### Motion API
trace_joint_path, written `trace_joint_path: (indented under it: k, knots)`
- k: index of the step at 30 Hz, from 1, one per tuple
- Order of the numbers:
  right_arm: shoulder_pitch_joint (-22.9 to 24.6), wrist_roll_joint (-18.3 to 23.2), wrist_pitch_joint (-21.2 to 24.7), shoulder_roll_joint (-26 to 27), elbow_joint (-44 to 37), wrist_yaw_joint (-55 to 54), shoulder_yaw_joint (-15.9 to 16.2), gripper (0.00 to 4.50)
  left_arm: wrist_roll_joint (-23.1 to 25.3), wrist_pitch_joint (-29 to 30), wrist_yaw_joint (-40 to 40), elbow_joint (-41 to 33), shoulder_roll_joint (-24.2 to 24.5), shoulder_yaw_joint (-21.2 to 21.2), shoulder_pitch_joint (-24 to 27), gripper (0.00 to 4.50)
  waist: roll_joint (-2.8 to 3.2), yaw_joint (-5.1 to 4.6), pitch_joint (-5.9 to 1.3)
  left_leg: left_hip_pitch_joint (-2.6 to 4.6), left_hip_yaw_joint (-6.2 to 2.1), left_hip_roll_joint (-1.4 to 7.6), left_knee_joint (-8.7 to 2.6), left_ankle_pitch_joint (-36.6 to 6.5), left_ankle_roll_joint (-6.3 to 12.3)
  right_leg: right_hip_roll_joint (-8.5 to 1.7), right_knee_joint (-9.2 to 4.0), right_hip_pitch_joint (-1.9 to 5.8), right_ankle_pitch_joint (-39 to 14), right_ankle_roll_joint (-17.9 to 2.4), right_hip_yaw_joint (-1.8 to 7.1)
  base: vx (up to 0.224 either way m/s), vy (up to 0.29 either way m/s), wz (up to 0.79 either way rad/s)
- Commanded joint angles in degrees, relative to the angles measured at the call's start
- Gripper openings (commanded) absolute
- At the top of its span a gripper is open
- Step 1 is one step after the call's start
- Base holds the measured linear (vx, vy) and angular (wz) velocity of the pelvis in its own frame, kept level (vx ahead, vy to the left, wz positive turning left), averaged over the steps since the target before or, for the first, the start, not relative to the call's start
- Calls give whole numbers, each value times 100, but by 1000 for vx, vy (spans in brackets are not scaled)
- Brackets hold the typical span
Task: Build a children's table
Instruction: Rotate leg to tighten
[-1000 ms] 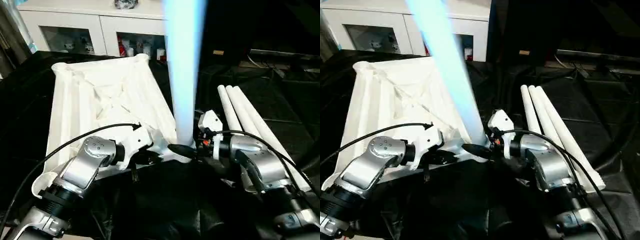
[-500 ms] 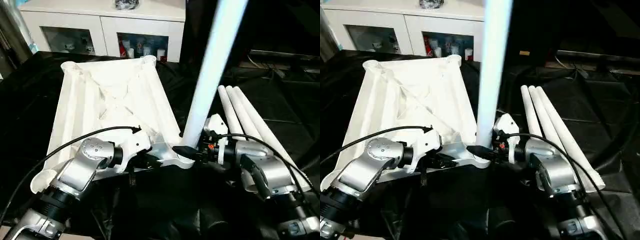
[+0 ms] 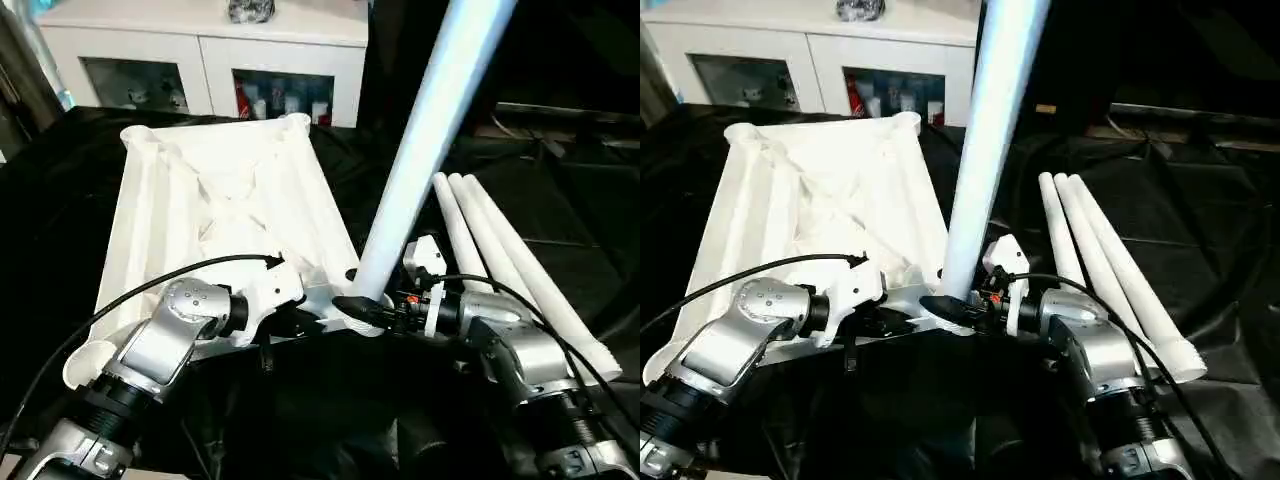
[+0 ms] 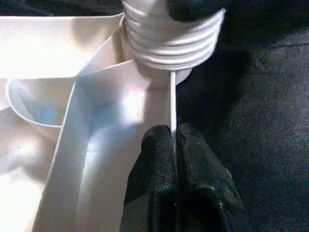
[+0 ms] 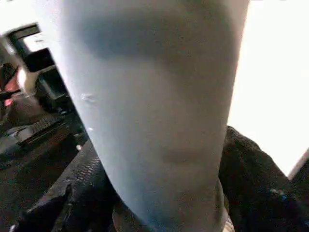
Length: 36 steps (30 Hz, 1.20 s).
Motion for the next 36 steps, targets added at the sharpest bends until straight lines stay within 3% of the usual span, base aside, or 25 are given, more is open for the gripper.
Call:
trace_joint_path:
  k: [1, 8, 17, 25, 28, 30, 36]
  knots:
    - [25, -162, 136, -49, 321, -176, 19, 254, -87, -185, -89, -195, -43, -16, -101, 0, 88, -8, -349, 63, -63, 184, -429, -1303, -25, -408, -462, 279, -746, -1174, 332, 0, 0, 0]
    - [-172, -238, 54, -260, 630, -54, -8, 254, -98, -197, -114, -129, -47, -37, -134, 0, 76, -15, -367, 48, -50, 174, -399, -1061, 56, -395, -412, 293, -302, -1283, 325, 0, 0, 0]
    - [-72, -271, 244, -476, 618, 340, 269, 254, -81, -215, -92, -62, -52, -36, -165, 0, 46, -4, -349, 52, -45, 177, -405, -1167, 114, -403, -457, 289, -661, -1228, 322, 0, 0, 0]
    - [-135, -320, 57, -406, 737, 259, 259, 252, -58, -257, -72, 6, -72, -30, -201, 0, 66, 13, -359, 51, -47, 177, -402, -1135, 103, -406, -444, 286, -567, -1250, 322, 0, 0, 0]
    - [-120, -339, -150, -326, 820, 170, 230, 252, -32, -296, -53, 56, -81, -21, -243, 0, 98, 14, -340, 61, -55, 178, -422, -1330, 52, -410, -480, 275, -869, -1201, 320, 0, 0, 0]
    - [-83, -346, -260, -304, 848, 149, 223, 252, -20, -309, -49, 76, -80, -15, -259, 0, 83, 12, -343, 69, -52, 177, -421, -1379, 34, -415, -492, 271, -940, -1179, 324, 0, 0, 0]
    - [142, -378, -654, -251, 815, 78, 206, 250, 1, -338, -53, 101, -64, -20, -287, 0, 138, 6, -336, 72, -69, 180, -438, -1541, 10, -411, -513, 268, -1065, -1145, 321, 0, 0, 0]
